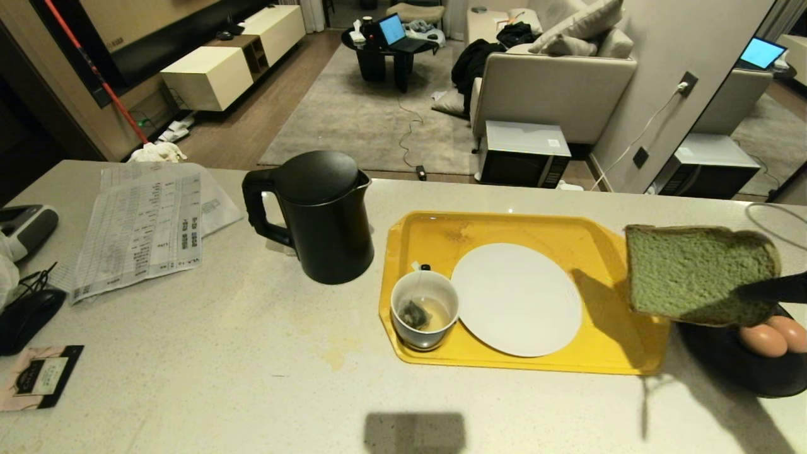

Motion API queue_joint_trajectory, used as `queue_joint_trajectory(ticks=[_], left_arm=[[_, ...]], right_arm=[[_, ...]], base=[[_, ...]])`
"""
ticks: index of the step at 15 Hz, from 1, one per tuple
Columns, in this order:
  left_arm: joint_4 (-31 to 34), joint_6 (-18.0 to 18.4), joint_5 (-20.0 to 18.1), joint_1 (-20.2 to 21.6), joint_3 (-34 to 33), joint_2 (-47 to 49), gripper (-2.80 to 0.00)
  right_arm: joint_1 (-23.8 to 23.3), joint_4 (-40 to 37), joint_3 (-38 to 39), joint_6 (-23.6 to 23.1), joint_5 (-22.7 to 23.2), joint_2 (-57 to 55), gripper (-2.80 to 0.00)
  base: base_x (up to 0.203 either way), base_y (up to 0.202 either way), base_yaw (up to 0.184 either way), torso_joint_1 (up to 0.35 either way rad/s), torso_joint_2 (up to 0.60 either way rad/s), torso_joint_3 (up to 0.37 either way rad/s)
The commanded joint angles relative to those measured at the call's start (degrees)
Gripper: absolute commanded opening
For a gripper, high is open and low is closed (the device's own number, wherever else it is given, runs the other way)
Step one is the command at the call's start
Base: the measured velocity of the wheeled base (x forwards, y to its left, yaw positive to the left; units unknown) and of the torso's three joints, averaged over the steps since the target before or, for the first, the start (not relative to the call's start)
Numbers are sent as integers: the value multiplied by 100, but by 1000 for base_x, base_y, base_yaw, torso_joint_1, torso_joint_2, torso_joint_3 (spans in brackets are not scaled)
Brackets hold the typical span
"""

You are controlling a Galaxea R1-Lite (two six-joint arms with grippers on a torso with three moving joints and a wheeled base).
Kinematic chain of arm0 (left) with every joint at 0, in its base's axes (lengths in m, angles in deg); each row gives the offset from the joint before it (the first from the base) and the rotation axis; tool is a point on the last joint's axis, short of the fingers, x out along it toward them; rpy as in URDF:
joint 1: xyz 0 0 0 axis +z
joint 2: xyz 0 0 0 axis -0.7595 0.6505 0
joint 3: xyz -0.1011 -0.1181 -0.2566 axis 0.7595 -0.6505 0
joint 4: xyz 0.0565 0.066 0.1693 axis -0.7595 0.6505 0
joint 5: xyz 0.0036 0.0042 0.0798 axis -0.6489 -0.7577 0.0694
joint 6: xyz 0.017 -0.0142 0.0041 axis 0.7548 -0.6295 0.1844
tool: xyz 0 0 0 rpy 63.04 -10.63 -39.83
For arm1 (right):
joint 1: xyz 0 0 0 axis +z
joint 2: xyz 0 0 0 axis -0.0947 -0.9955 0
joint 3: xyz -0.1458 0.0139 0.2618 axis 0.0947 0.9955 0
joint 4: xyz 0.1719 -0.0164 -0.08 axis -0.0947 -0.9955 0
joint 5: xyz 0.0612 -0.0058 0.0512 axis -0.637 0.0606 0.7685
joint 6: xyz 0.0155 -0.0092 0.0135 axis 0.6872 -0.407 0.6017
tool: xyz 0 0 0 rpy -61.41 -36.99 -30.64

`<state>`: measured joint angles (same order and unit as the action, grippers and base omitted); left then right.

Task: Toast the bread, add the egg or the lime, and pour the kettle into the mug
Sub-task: Put the bread slices in the toaster

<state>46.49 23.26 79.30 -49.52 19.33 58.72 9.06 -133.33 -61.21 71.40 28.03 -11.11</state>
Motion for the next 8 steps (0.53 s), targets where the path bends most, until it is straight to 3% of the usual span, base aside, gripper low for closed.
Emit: queue_joint_trajectory(ticks=[1, 5, 8], left_arm=[[-1, 1, 5, 1, 0, -1, -280], [-1, 1, 5, 1, 0, -1, -280], [-1, 1, 5, 1, 0, -1, -280]], right_arm=[[-107, -13, -17, -341, -366, 439, -280], [-210, 54, -121, -350, -639, 457, -280], [-343, 58, -151, -359, -639, 474, -280]], base=[[0, 0, 0, 0, 0, 0], [0, 0, 0, 0, 0, 0], [0, 0, 0, 155, -279, -130]])
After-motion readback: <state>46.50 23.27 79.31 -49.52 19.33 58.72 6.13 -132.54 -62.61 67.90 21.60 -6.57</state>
